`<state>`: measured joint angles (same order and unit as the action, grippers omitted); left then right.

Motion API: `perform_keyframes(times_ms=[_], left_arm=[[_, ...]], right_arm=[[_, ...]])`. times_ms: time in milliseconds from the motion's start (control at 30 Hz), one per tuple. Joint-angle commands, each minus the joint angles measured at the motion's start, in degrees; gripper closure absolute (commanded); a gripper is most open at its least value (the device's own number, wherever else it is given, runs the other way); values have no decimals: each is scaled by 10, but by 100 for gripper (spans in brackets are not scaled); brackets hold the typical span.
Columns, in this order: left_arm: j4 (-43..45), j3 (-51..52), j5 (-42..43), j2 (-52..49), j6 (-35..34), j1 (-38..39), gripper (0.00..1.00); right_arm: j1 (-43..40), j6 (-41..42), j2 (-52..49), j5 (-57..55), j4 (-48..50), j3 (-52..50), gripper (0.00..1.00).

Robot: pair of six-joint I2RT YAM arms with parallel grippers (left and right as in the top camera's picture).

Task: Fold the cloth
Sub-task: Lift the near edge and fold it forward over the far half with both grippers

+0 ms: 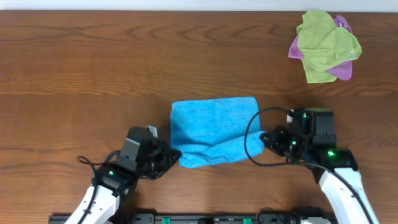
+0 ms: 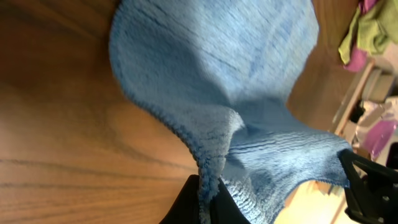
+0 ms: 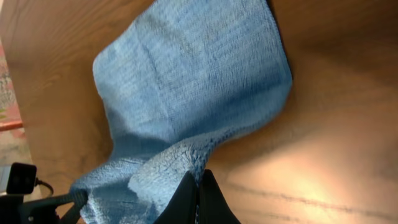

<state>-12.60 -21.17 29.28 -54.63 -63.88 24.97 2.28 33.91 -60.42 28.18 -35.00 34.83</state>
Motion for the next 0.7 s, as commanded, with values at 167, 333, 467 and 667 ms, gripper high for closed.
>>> perform_keyframes(times_ms=[167, 333, 467, 667], left_arm=[[65, -26, -55, -61, -4, -26, 94], [125, -34, -59, -108, -4, -32, 94], [134, -52, -80, -143, 10, -32, 94], [141, -108, -122, -195, 49, -33, 94]], right_arm=[[5, 19, -68, -9, 80, -1, 99], [5, 23, -83, -10, 127, -1, 99], [5, 23, -85, -31, 156, -1, 99], [5, 29, -111, -44, 198, -1, 99]])
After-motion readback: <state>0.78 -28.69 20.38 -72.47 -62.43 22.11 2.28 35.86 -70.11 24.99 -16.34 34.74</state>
